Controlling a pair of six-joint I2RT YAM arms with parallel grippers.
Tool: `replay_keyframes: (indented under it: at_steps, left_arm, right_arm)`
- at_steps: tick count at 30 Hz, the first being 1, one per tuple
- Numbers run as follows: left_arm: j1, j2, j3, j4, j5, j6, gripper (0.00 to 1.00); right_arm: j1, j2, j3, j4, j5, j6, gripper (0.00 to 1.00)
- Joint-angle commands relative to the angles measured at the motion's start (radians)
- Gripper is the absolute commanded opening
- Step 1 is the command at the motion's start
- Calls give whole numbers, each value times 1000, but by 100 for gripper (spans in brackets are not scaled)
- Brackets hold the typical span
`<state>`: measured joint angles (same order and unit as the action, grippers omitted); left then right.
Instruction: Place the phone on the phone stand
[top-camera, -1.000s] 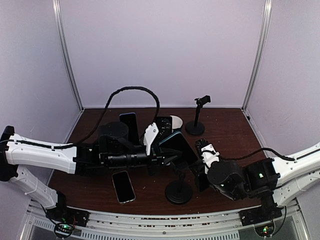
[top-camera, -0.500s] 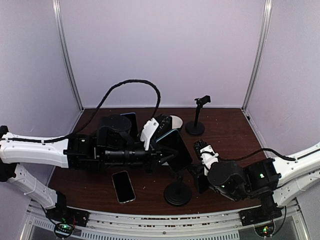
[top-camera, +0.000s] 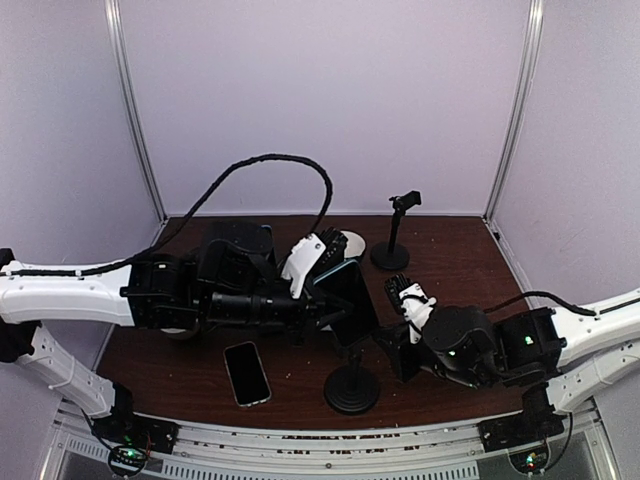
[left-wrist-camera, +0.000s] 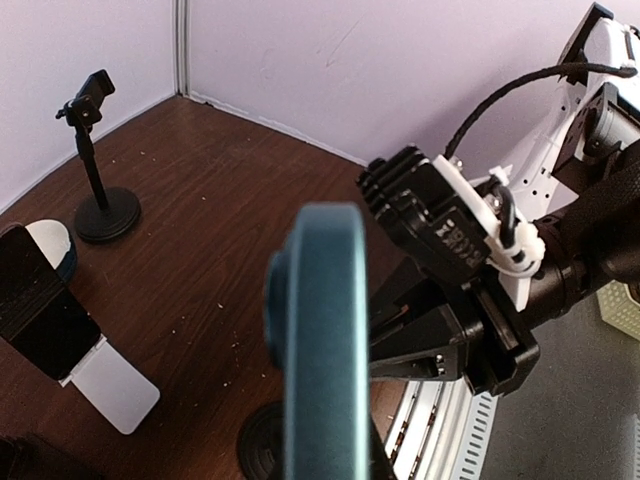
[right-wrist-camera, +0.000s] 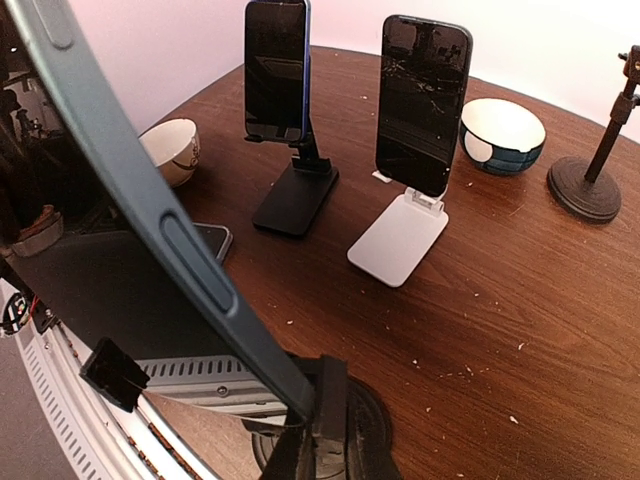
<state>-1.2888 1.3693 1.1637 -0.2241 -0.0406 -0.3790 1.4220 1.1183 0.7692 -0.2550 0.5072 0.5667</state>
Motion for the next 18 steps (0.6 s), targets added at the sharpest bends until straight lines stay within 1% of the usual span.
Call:
replay_keyframes:
  at_steps: [1,7,10,13,18]
  left_arm:
    - [-7,17,0,-500,-24,71,0]
    - [-15,32,22,-560,1,94,0]
    - [-15,45,40,-574,17,108,0]
    - [-18,70,68,-623,19,124,0]
    - [-19,98,88,-654,40,142,0]
  right_arm:
    - [-67,-31,18,-221,176,24,0]
    - [-105,-62,4,-271,176,39,0]
    - [-117,-70,1,-245,165,23,0]
    - [-124,-60,22,-284,186,19,0]
    - [-135,-65,48,-284,180,-32,0]
